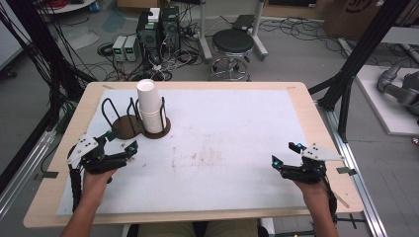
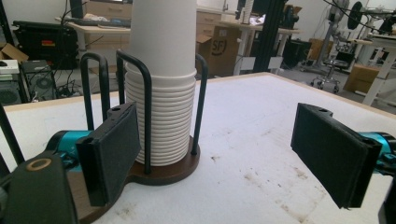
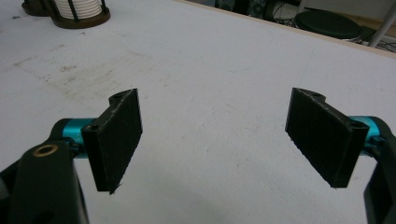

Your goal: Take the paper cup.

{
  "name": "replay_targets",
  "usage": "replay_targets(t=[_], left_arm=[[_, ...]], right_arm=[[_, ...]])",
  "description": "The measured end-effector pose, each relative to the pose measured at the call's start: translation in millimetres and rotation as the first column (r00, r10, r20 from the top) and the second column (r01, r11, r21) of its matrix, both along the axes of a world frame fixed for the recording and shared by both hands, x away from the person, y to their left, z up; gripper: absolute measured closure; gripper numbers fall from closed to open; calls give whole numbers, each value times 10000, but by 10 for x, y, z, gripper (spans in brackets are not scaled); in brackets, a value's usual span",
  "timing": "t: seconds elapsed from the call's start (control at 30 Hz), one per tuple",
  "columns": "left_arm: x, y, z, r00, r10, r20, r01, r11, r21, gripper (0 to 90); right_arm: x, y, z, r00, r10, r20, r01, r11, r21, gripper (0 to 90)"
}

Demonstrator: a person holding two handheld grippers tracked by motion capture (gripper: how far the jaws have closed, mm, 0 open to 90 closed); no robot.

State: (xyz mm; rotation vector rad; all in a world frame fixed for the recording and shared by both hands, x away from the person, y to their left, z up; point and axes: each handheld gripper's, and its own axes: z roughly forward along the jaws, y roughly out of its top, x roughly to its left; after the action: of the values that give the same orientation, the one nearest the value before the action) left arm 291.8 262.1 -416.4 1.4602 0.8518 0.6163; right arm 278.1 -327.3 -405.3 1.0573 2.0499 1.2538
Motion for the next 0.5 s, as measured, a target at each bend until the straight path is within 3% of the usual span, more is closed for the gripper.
replay_targets(t=[0.4, 0.5], left_arm=[[16, -5, -23, 9996, 150, -221, -151, 9999, -23, 159], [0, -8, -7, 9996, 177, -237, -173, 9997, 197, 166]], right_arm=[[9, -37, -26, 10000, -14, -85, 15, 9999, 128, 191], [3, -42, -14, 10000, -24, 8, 24, 9998, 194, 191]])
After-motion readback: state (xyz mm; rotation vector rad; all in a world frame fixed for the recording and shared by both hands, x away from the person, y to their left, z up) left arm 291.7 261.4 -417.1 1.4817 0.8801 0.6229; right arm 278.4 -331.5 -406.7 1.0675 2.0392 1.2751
